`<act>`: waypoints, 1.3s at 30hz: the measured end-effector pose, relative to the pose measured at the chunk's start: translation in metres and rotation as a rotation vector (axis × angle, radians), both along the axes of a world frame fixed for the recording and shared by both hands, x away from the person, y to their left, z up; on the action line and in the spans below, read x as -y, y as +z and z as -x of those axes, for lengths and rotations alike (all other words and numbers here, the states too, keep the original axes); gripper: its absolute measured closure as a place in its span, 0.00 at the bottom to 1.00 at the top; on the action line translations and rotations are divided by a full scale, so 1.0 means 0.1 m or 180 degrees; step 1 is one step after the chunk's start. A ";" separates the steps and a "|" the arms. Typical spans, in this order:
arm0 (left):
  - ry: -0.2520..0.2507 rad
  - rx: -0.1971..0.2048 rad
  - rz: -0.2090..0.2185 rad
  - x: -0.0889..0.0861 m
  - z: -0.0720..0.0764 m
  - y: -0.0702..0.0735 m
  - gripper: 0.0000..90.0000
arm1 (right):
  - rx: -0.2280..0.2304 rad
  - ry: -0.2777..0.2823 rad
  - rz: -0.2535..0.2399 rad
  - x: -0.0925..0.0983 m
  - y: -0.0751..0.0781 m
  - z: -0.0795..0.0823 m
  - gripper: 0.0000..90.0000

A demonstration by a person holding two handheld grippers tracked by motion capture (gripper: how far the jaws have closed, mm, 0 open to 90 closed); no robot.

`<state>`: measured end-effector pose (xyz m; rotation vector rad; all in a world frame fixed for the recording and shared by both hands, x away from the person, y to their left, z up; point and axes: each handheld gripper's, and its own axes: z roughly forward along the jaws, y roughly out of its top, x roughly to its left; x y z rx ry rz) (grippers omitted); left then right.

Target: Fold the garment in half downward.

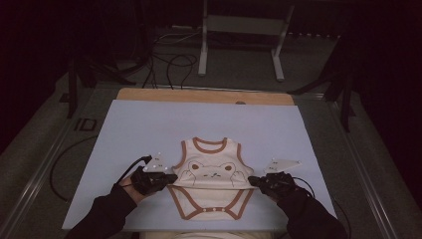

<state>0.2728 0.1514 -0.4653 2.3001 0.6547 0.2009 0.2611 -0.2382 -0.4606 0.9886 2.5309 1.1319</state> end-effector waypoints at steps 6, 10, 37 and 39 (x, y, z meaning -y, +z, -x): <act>-0.0003 -0.0051 0.0027 -0.01 0.07 -0.09 0.99 | -0.0048 0.0032 0.0019 0.00 -0.07 0.07 0.99; -0.0047 -0.0078 0.0025 0.00 0.11 -0.13 0.99 | -0.0076 0.0029 0.0018 0.02 -0.11 0.11 0.99; -0.0077 -0.0261 -0.0092 0.02 0.16 -0.44 0.99 | -0.0284 0.0141 0.0157 0.05 -0.52 0.16 0.98; -0.0080 -0.0277 -0.0093 0.02 0.16 -0.44 0.99 | -0.0284 0.0137 0.0157 0.05 -0.52 0.16 0.98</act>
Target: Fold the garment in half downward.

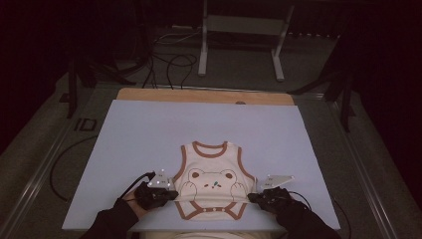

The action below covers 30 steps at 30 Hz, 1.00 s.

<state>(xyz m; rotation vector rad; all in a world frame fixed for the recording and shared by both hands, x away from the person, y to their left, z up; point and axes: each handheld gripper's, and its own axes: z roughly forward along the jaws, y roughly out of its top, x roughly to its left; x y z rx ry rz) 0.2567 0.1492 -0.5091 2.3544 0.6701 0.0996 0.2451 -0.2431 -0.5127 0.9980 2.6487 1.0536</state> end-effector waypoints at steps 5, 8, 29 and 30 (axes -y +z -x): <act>0.0006 -0.0017 0.0073 -0.01 0.01 0.04 0.95 | 0.0004 0.0039 0.0006 -0.01 0.02 0.01 0.92; 0.0016 0.0020 0.0146 -0.05 0.00 0.11 0.77 | 0.0037 0.0101 -0.0037 -0.01 0.08 0.03 0.71; -0.0172 0.0119 0.0436 -0.15 -0.16 0.57 0.00 | 0.0319 0.0086 -0.0470 0.04 0.59 -0.13 0.11; -0.0192 0.0146 0.0436 -0.15 -0.18 0.60 0.00 | 0.0336 0.0094 -0.0474 0.04 0.62 -0.14 0.11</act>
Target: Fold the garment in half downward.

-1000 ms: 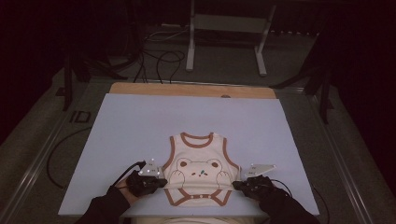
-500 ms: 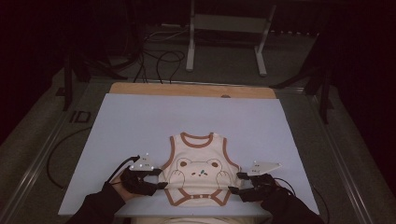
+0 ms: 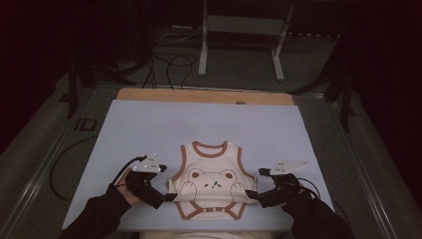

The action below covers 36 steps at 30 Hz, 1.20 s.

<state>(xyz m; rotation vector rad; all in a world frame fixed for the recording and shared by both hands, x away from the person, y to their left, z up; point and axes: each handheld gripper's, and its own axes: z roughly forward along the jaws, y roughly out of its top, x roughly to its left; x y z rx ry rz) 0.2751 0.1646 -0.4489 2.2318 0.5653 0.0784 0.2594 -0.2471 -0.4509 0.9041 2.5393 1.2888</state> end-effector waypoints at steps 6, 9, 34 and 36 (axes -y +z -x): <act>-0.0028 0.0045 0.0021 -0.01 -0.08 0.09 0.00 | 0.0126 0.0056 0.0083 -0.03 0.14 -0.10 0.10; -0.0052 0.0059 -0.0006 0.00 -0.12 0.12 0.00 | 0.0144 0.0077 0.0101 -0.05 0.19 -0.16 0.10; -0.0035 0.0111 -0.0023 0.12 -0.63 0.25 0.00 | 0.0289 0.0113 0.0170 -0.28 0.32 -0.74 0.10; -0.0024 0.0119 -0.0026 0.13 -0.67 0.25 0.00 | 0.0281 0.0115 0.0178 -0.30 0.30 -0.77 0.11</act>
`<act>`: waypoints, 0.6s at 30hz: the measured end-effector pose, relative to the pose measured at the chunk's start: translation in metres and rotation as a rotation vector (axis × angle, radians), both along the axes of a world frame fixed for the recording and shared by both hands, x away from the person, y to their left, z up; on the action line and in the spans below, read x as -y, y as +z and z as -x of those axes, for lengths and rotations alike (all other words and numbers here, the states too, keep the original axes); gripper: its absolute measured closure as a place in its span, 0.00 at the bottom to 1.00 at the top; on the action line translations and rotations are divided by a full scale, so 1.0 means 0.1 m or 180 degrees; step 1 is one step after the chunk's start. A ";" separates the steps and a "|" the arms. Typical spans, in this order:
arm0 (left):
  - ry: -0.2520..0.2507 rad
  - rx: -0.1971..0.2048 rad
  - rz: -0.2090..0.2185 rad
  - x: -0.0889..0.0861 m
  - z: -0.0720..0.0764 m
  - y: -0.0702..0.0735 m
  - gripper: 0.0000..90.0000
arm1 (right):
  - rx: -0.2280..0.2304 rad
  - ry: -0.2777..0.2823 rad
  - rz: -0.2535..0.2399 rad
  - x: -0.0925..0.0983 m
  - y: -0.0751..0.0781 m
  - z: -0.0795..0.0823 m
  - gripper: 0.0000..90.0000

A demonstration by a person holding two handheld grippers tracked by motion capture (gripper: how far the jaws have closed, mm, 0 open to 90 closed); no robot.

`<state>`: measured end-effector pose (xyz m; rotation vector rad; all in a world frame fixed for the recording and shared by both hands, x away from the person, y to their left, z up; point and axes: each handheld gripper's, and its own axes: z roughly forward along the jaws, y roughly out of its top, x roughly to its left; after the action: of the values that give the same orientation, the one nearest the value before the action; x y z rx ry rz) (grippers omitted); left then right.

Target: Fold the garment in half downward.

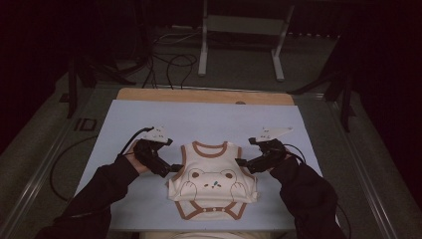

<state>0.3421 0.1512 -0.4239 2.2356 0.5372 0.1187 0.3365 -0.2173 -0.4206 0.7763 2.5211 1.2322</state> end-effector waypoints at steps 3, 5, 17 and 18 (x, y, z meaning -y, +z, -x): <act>0.0000 -0.0021 -0.0015 0.02 -0.07 -0.01 0.00 | -0.0033 -0.0002 0.0007 -0.02 -0.03 -0.05 0.11; -0.0022 -0.0047 -0.0018 0.03 -0.12 -0.02 0.00 | -0.0020 0.0015 0.0025 -0.04 -0.04 -0.09 0.11; -0.0007 -0.0062 0.0034 0.06 -0.38 -0.11 0.00 | -0.0113 0.0029 0.0030 -0.09 -0.19 -0.32 0.11; 0.0011 -0.0067 0.0040 0.07 -0.40 -0.13 0.00 | -0.0121 0.0028 0.0040 -0.10 -0.20 -0.34 0.11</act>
<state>0.3821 0.1446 -0.4366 2.2258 0.5518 0.0934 0.3706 -0.2075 -0.4408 0.7940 2.5627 1.2142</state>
